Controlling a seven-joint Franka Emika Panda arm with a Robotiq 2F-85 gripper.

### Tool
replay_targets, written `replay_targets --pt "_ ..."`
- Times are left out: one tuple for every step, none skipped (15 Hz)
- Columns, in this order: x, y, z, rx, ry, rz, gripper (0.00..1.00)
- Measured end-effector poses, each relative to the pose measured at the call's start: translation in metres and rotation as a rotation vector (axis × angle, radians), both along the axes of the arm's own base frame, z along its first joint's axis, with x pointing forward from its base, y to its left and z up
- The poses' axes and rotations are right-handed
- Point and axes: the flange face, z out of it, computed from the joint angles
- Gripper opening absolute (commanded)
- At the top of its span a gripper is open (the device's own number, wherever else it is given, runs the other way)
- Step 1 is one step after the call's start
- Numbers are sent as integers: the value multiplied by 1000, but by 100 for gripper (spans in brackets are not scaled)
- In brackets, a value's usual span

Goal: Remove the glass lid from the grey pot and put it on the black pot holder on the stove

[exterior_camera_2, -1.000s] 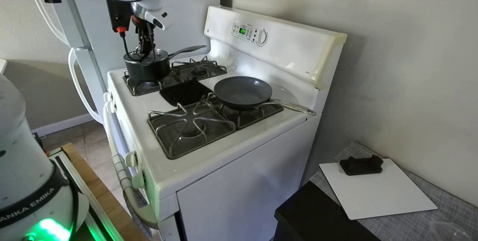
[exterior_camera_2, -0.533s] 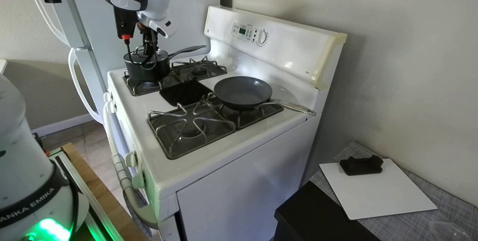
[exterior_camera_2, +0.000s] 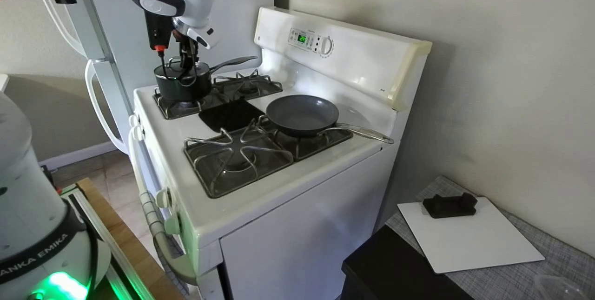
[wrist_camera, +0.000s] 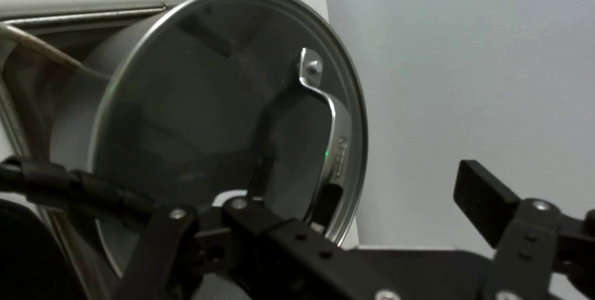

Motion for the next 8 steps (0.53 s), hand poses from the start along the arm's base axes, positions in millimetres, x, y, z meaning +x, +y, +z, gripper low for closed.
replay_targets --pt "1 2 0 -3 -5 0 100" --pt "3 4 1 -6 -10 1 100" --pt "4 5 1 -9 -14 2 99" --pt "4 6 1 -12 -17 2 90" --pt "5 7 1 -15 -20 3 84" --pt "6 8 1 -17 -23 5 69" --pt "6 8 1 -20 -24 9 61" --pt "6 8 0 -27 -23 15 52"
